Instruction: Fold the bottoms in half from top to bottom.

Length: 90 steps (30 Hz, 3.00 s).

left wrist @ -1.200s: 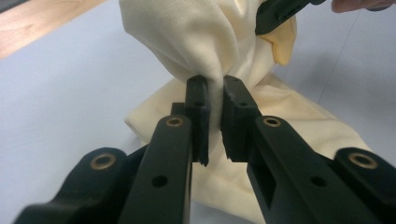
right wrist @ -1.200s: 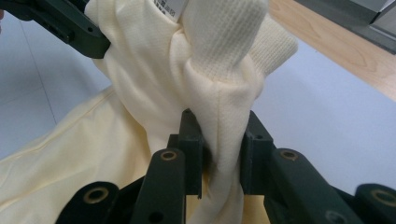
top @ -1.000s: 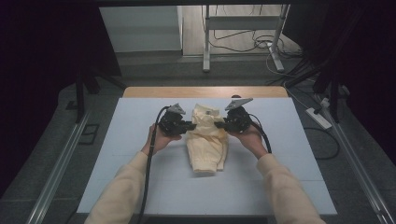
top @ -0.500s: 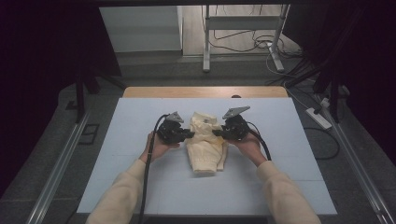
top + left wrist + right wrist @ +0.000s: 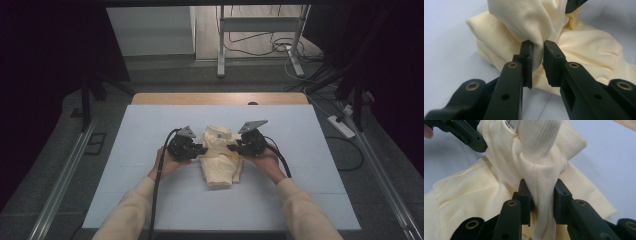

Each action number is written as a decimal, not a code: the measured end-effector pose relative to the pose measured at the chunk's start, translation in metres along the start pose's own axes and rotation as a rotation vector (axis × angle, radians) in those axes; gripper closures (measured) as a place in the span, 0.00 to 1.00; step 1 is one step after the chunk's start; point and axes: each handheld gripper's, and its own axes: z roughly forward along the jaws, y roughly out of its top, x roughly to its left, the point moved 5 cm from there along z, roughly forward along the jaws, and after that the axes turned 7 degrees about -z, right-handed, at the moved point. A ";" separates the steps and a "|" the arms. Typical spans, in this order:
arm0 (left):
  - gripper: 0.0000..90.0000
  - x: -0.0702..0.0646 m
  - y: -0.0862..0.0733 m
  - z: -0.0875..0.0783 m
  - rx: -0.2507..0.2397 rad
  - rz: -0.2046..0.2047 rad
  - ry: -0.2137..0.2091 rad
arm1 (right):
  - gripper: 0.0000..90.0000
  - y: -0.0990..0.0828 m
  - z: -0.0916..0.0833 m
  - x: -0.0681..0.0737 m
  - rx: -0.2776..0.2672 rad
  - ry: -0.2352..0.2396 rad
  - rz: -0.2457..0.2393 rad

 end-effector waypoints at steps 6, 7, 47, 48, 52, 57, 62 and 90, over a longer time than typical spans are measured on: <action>0.79 -0.004 -0.004 0.000 -0.003 0.002 -0.008 | 0.77 -0.002 -0.004 0.005 -0.013 -0.007 -0.009; 0.78 -0.005 -0.004 0.000 -0.003 0.003 -0.009 | 0.77 -0.003 -0.004 0.007 -0.015 -0.009 -0.008; 0.82 0.001 0.013 -0.017 -0.088 -0.071 0.063 | 0.99 0.031 -0.031 0.055 0.032 0.100 -0.002; 0.89 0.002 0.014 -0.013 -0.077 -0.065 0.065 | 0.99 0.029 -0.028 0.059 0.045 0.113 -0.013; 0.97 0.009 0.019 0.006 -0.038 -0.057 0.092 | 0.99 0.015 -0.020 0.068 0.097 0.132 -0.027; 0.98 0.015 0.020 0.022 -0.008 -0.073 0.099 | 0.99 -0.002 -0.021 0.070 0.106 0.139 -0.009; 0.98 0.018 0.017 0.029 0.011 -0.089 0.088 | 0.99 -0.011 -0.020 0.071 0.073 0.130 0.014; 0.94 -0.005 -0.007 -0.021 -0.023 -0.100 0.050 | 0.99 -0.017 -0.053 0.059 0.008 0.072 0.043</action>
